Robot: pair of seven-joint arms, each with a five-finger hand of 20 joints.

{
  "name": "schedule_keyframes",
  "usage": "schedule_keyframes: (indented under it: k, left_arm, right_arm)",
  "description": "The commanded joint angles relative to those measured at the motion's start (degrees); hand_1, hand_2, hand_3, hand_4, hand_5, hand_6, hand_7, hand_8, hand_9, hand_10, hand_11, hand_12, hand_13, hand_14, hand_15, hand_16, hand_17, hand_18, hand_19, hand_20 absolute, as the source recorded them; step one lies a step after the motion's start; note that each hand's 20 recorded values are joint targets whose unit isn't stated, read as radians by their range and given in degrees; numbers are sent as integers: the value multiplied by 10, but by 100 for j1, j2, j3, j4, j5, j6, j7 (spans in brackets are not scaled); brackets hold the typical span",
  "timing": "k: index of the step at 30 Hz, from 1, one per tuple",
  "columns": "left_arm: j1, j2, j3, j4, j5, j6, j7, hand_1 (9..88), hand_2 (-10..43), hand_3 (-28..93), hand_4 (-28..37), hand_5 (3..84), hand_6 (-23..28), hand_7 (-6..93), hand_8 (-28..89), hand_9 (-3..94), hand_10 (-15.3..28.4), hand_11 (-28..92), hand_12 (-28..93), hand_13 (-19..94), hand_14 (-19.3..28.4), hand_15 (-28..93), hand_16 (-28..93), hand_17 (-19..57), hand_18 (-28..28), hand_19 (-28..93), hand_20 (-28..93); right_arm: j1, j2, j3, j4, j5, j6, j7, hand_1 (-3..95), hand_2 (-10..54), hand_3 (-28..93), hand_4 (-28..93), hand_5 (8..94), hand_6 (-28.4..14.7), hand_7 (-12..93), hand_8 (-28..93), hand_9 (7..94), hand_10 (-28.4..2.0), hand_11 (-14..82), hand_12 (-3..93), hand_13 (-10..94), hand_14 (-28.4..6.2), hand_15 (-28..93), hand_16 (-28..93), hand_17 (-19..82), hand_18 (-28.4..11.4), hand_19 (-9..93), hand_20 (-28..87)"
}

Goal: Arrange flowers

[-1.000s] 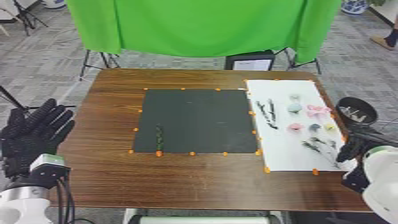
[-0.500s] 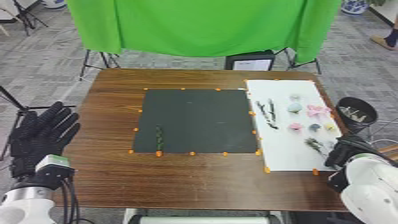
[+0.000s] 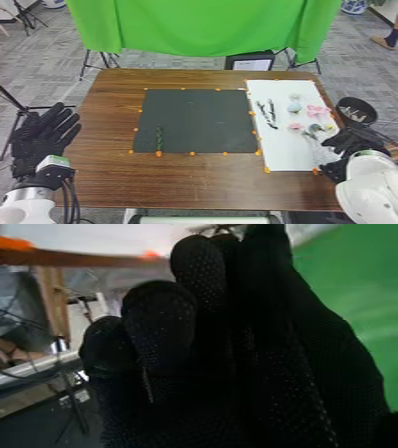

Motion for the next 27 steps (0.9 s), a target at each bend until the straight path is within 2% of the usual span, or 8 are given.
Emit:
schedule_keyframes:
  k: [1, 5, 9, 11, 13, 14, 16, 27]
  left_arm:
    - [58, -38, 9, 7, 20, -13, -79, 240, 147, 728, -283, 478, 111, 122, -71, 391, 172, 200, 123, 274, 171, 358, -72, -56, 165, 386, 93]
    - [-13, -65, 71, 32, 59, -58, -201, 241, 147, 727, -283, 478, 111, 122, -71, 391, 172, 200, 123, 274, 171, 358, -73, -56, 165, 386, 93]
    - [-113, -36, 122, 52, 105, -92, -219, 240, 146, 728, -283, 478, 111, 122, -70, 392, 173, 200, 123, 274, 171, 359, -72, -55, 165, 385, 93]
    - [-104, -17, 88, 50, 102, -89, -171, 241, 146, 727, -283, 477, 110, 122, -70, 391, 172, 199, 124, 273, 171, 359, -72, -56, 165, 386, 94]
    - [-115, -1, 85, 56, 104, -91, -191, 240, 145, 728, -283, 477, 110, 122, -70, 391, 172, 199, 124, 273, 171, 358, -72, -56, 165, 386, 94]
    - [-118, -6, 92, 70, 106, -107, -189, 241, 145, 727, -283, 477, 111, 121, -70, 391, 171, 199, 123, 272, 171, 357, -72, -56, 165, 386, 94]
    - [-51, -16, 65, 64, 96, -108, -168, 241, 145, 728, -283, 477, 111, 121, -70, 390, 171, 199, 124, 272, 171, 355, -72, -56, 165, 385, 93]
    - [5, -37, 27, 68, 86, -122, -160, 239, 142, 731, -283, 476, 110, 121, -70, 390, 171, 197, 124, 272, 172, 352, -70, -56, 165, 386, 94]
  right_arm:
    - [1338, 22, -1141, -344, -133, 326, -248, 555, -95, 670, -282, 821, -19, 324, 202, 871, -117, 265, 395, 841, -70, 593, 323, 522, -232, 932, 397]
    - [2165, -72, -2067, -267, -723, 95, 92, 555, -95, 680, -282, 824, -23, 319, 211, 873, -118, 267, 403, 846, -71, 591, 327, 526, -232, 932, 402]
    - [1734, 48, -1814, -330, -1275, -277, 192, 537, -95, 686, -245, 830, -24, 308, 223, 877, -126, 265, 402, 849, -77, 582, 332, 530, -240, 932, 395]
    - [1359, 91, -1440, -367, -1380, -664, 322, 517, -95, 638, -216, 825, -30, 278, 225, 857, -142, 287, 336, 836, -88, 577, 332, 517, -247, 932, 387]
    - [886, 52, -916, -482, -1294, -1180, 509, 444, -95, 657, -221, 796, -41, 248, 131, 826, -162, 286, 283, 813, -100, 579, 324, 505, -251, 932, 384]
    - [669, 31, -695, -512, -1295, -1378, 593, 398, -95, 658, -220, 784, -52, 236, 9, 813, -170, 279, 267, 804, -106, 575, 319, 499, -253, 932, 383]
    - [421, -49, -418, -485, -1245, -1716, 726, 342, -95, 631, -212, 775, -66, 217, -54, 805, -182, 266, 254, 796, -113, 564, 312, 496, -255, 932, 380]
    - [317, -281, -533, 24, -1104, -2071, 945, 284, -95, 557, -217, 783, -85, 163, -58, 809, -196, 244, 243, 804, -113, 541, 294, 518, -244, 932, 389]
